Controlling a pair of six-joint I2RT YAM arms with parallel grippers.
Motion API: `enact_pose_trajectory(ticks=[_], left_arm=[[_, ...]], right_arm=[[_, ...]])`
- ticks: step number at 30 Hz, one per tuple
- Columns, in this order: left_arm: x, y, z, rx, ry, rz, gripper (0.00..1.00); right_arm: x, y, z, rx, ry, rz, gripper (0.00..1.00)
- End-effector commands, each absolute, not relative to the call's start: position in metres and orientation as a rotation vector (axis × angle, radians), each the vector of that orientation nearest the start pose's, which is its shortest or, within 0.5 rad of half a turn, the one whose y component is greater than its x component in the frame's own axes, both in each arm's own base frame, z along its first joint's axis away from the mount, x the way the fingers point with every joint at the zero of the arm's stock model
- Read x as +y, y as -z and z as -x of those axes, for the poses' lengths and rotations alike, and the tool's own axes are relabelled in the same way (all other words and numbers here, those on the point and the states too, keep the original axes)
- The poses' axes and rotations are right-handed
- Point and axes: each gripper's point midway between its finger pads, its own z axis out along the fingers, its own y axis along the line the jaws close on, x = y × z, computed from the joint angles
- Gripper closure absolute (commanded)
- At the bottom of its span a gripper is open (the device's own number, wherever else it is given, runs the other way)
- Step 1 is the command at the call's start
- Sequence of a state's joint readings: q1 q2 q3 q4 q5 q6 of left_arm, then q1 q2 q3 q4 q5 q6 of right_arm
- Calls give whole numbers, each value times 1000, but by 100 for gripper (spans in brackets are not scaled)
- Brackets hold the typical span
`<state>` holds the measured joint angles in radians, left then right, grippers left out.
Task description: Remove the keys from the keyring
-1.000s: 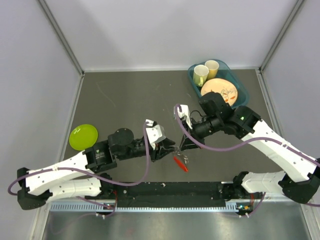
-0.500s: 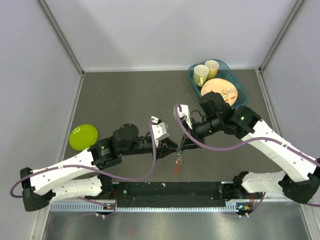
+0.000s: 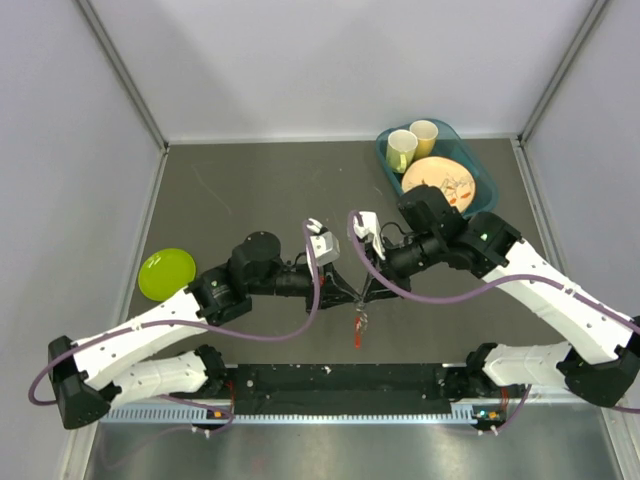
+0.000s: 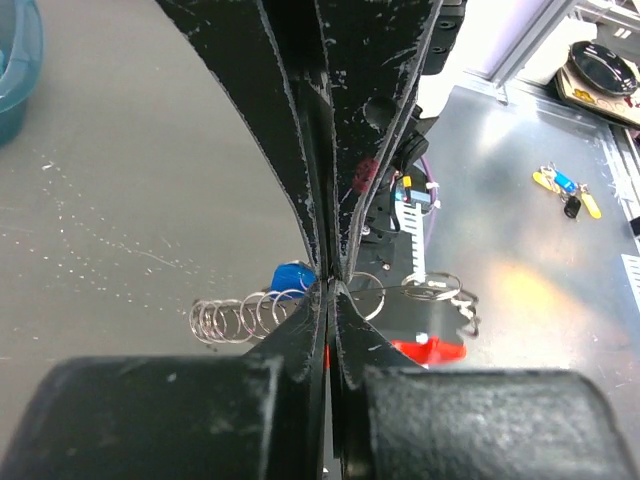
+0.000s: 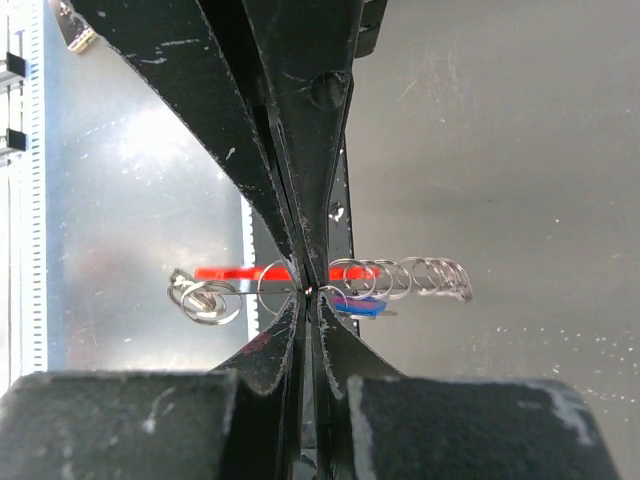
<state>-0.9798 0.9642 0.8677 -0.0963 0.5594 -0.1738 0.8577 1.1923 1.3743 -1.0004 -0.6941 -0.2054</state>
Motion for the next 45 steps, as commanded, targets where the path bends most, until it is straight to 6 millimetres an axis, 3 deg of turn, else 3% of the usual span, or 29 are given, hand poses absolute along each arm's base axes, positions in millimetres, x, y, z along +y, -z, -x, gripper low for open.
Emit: enact_pose_trajectory(ticks=[1, 7, 11, 17, 18, 19, 20, 23, 28, 30, 33, 36, 37, 40, 41, 42, 44, 45], left_arm=[[-335, -295, -98, 1489, 1328, -1176, 100], [-329, -305, -112, 1461, 1248, -1082, 100], [-325, -316, -123, 1414, 1205, -1006, 100], [-316, -323, -128, 1352, 1155, -965, 100], [-314, -325, -132, 1338, 1135, -936, 100], [-309, -339, -132, 1277, 1130, -906, 100], [-306, -335, -134, 1273, 1115, -890, 100], [-295, -353, -138, 1183, 1085, -810, 100], [-277, -380, -139, 1055, 1068, -699, 100], [-273, -385, -140, 1019, 1068, -659, 100], [-269, -391, -137, 972, 1087, -630, 100], [-263, -392, -134, 936, 1112, -582, 100], [-256, -403, -131, 888, 1122, -551, 100], [-245, -411, -125, 822, 1142, -505, 100], [-244, -412, -124, 815, 1151, -500, 100], [-243, -414, -123, 808, 1155, -497, 100], [-243, -419, -121, 803, 1165, -498, 100], [-243, -420, -119, 798, 1172, -501, 100]], right_arm=[[289, -308, -93, 1717, -1200, 1517, 100], [287, -314, -109, 1769, -1118, 1364, 98], [279, -319, -121, 1805, -1036, 1231, 75], [257, -338, -131, 1803, -957, 1020, 61], [255, -340, -132, 1810, -955, 984, 60], [252, -338, -133, 1808, -947, 965, 59], [246, -344, -133, 1778, -937, 929, 59], [249, -342, -133, 1685, -967, 906, 59], [265, -334, -122, 1562, -1103, 928, 62], [272, -326, -121, 1562, -1143, 935, 63], [280, -329, -123, 1520, -1158, 956, 64], [276, -337, -134, 1458, -1068, 954, 62], [274, -339, -140, 1445, -1031, 935, 61], [273, -355, -143, 1338, -1005, 920, 60], [272, -369, -142, 1270, -1009, 900, 57], [272, -365, -141, 1251, -1001, 911, 56], [271, -381, -142, 1143, -986, 893, 52], [272, -378, -144, 1114, -946, 925, 51]])
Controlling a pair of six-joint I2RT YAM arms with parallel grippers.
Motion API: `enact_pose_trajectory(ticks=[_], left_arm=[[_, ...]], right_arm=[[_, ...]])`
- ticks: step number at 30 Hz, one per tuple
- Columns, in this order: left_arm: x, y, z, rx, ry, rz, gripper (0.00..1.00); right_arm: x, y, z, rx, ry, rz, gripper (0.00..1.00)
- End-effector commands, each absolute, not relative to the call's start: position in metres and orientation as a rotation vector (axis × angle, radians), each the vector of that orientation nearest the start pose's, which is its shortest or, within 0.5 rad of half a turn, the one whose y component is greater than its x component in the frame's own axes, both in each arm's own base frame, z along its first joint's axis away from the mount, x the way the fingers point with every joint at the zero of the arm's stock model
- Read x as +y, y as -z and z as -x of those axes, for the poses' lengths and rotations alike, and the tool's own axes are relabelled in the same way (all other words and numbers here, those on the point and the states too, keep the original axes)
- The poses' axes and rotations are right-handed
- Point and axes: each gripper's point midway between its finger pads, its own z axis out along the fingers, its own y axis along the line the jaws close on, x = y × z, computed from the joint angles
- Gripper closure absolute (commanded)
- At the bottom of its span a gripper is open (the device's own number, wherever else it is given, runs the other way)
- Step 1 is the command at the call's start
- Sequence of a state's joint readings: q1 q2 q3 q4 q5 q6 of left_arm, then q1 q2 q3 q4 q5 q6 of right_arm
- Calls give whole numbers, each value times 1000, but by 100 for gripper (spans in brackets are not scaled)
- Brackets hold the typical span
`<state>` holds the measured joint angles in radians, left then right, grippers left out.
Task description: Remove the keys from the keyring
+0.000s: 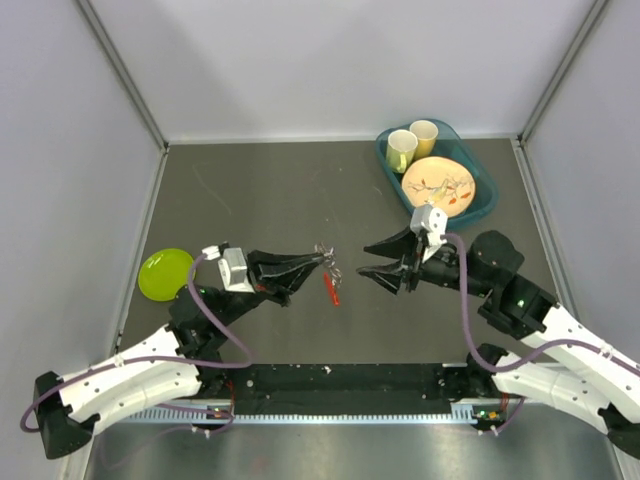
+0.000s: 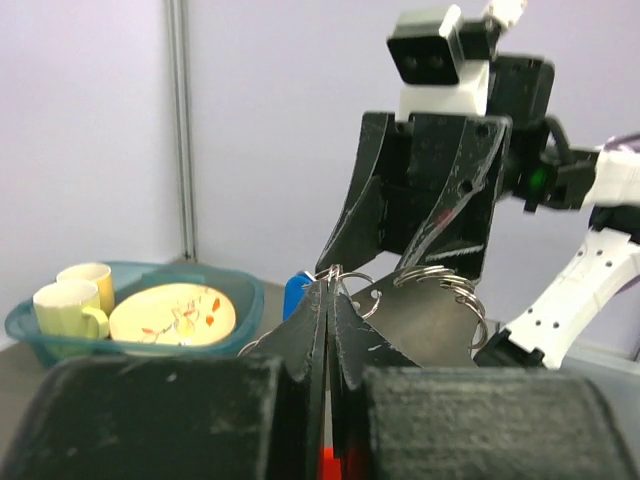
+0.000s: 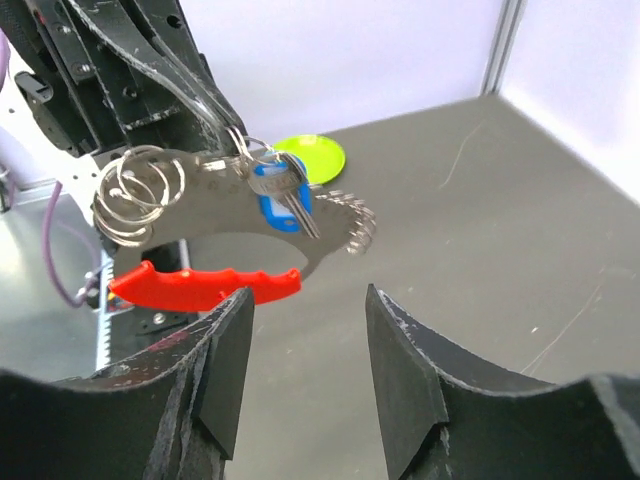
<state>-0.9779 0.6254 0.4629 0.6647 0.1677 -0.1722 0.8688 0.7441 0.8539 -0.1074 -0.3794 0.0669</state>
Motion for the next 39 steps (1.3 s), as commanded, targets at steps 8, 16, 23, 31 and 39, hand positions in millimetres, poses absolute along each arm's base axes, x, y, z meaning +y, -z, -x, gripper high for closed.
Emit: enact_pose_trajectory(ticks=[8, 16, 23, 31, 39], left_arm=[[-244, -430, -104, 739, 1251, -527, 100], [-251, -429, -103, 751, 1283, -556, 100], [-266, -422, -133, 812, 1365, -618, 100], [-279, -431, -137, 775, 1538, -757, 100], [-289, -434, -126, 775, 1620, -885, 100]], right_arm=[[285, -392, -151, 990, -851, 1028, 49], [286, -412, -139, 860, -839, 1042, 53], [249, -403, -177, 1013, -661, 802, 54], [229, -370, -187, 1066, -544, 764, 54], [247, -373, -182, 986, -553, 871, 54]])
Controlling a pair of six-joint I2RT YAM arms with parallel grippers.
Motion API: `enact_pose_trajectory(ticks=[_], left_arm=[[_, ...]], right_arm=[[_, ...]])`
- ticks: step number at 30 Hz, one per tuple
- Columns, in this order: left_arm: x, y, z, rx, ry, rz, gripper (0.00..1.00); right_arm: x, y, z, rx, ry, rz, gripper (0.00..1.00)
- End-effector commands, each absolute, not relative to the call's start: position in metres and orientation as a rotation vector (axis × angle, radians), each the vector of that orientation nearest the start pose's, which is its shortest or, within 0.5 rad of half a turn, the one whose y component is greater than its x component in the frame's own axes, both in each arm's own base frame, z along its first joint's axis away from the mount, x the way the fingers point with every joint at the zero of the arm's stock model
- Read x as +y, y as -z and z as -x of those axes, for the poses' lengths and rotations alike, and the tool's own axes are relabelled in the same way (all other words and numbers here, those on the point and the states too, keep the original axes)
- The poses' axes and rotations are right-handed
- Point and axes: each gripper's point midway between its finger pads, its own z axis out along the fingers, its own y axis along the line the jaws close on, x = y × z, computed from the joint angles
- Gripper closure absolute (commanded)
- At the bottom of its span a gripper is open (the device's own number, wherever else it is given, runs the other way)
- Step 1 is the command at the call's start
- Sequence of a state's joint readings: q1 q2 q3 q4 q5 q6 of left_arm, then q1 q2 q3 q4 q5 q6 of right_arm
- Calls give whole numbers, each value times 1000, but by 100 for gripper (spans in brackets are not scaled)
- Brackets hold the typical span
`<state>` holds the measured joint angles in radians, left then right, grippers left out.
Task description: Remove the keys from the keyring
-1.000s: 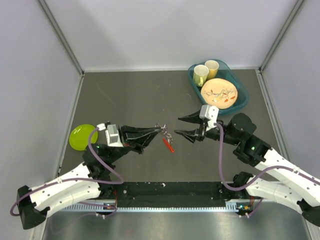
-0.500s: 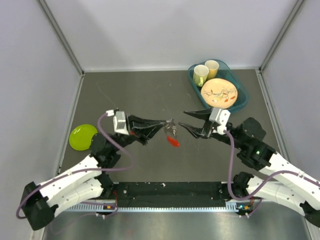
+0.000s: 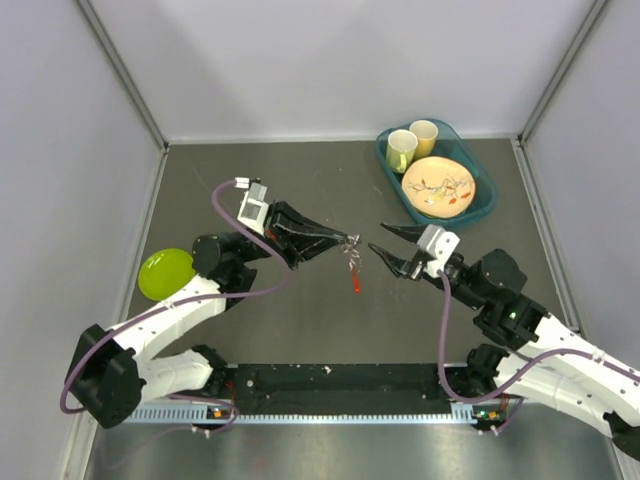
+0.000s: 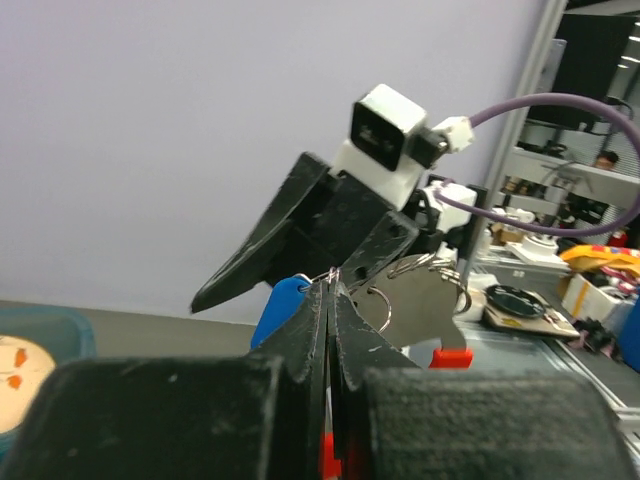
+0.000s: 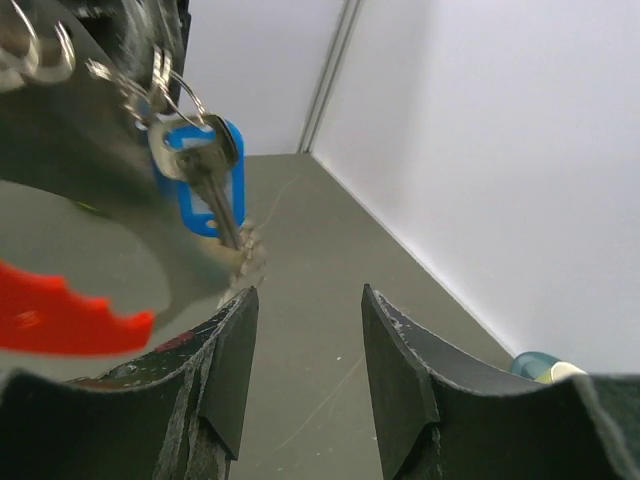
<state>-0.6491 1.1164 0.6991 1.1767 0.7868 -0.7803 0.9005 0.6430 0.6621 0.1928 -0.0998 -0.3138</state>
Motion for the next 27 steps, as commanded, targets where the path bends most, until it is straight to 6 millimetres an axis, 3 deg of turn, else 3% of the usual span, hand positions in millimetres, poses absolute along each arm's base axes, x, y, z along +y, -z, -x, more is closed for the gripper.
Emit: enact_pose_trajectory(ticks=[1, 14, 27], left_arm=[[-289, -433, -125, 778, 1621, -895, 100], [-293, -423, -127, 820, 1628, -911, 100], [-296, -413, -129, 854, 1634, -933, 100]], right_arm=[[248, -374, -181, 980, -557, 875, 54], [263, -396, -140, 828, -756, 964, 53], [268, -415, -126, 774, -824, 992, 54]])
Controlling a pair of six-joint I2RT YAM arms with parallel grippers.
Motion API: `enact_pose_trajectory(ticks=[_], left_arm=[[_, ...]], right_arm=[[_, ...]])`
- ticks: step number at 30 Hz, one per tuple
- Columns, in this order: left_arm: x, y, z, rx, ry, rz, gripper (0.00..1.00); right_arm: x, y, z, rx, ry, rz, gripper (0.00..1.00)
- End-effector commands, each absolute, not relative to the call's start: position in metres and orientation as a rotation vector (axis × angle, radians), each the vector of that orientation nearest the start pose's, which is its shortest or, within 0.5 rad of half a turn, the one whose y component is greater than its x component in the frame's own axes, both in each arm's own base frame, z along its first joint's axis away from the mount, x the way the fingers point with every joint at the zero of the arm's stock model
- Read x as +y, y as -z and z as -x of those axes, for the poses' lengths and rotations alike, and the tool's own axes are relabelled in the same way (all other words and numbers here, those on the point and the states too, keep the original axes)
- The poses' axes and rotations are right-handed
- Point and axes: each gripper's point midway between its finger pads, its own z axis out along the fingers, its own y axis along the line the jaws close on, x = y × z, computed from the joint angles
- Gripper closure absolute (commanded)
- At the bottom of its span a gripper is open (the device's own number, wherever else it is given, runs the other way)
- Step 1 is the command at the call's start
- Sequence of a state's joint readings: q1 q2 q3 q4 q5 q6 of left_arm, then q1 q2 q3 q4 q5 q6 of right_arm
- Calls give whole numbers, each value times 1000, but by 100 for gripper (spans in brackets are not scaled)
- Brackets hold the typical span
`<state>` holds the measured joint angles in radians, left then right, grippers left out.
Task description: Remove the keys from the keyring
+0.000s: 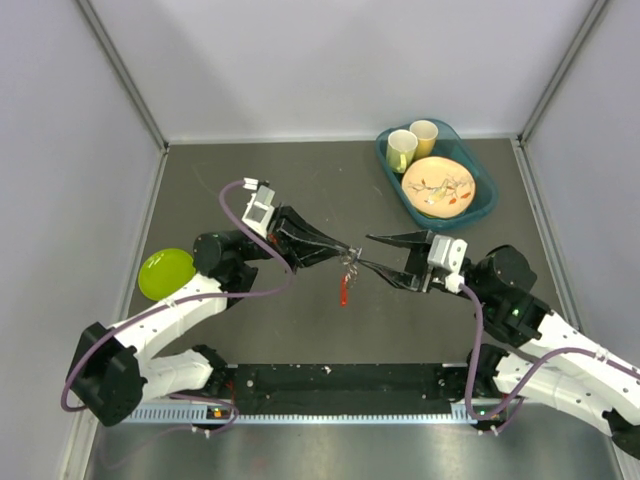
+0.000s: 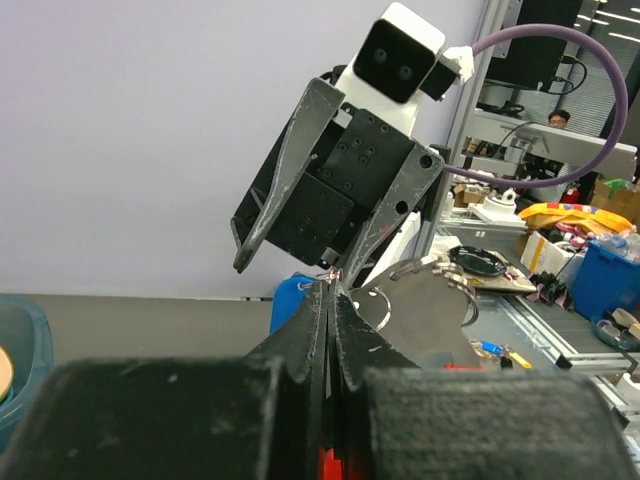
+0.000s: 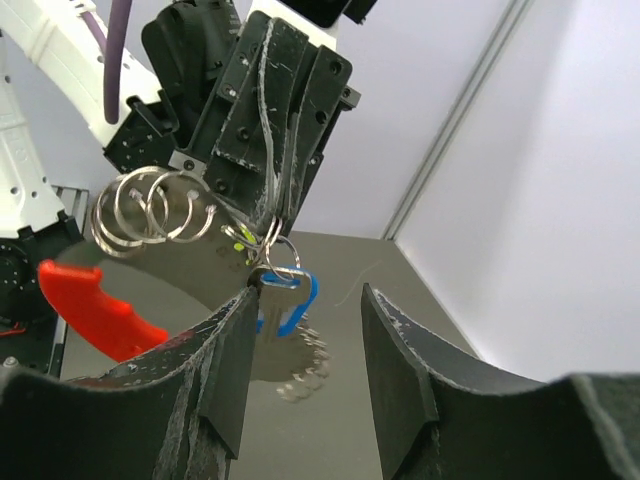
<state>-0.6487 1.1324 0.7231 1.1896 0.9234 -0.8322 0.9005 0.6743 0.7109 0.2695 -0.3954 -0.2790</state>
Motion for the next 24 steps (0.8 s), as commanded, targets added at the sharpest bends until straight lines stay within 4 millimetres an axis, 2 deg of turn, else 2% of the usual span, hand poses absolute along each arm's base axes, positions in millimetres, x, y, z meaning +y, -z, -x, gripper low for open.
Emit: enact_pose_trajectory(ticks=[1, 5, 8, 11, 14, 15, 22, 24], left_arm=[[-296, -413, -129, 855, 1633, -931, 100], [-297, -413, -131, 860, 1632, -926, 100], [-298, -411, -132, 867, 1632, -921, 100], [-298, -412, -134, 869, 1627, -916, 100], [-299, -411, -137, 881, 1621, -902, 100], [-299, -410, -139, 887, 1617, -892, 100], [-298, -407, -162, 969, 1548, -754, 100], [-298, -405, -168, 995, 1536, -717, 100]], right_arm=[[268, -416, -127, 776, -823, 991, 54], [271, -414, -127, 779, -830, 1006, 57], [272, -411, -126, 782, -832, 1016, 63], [274, -408, -126, 790, -833, 1029, 73], [274, -405, -127, 797, -833, 1032, 89], [274, -406, -127, 798, -833, 1030, 99], [276, -396, -135, 865, -837, 1006, 100], [277, -392, -143, 907, -832, 980, 100]])
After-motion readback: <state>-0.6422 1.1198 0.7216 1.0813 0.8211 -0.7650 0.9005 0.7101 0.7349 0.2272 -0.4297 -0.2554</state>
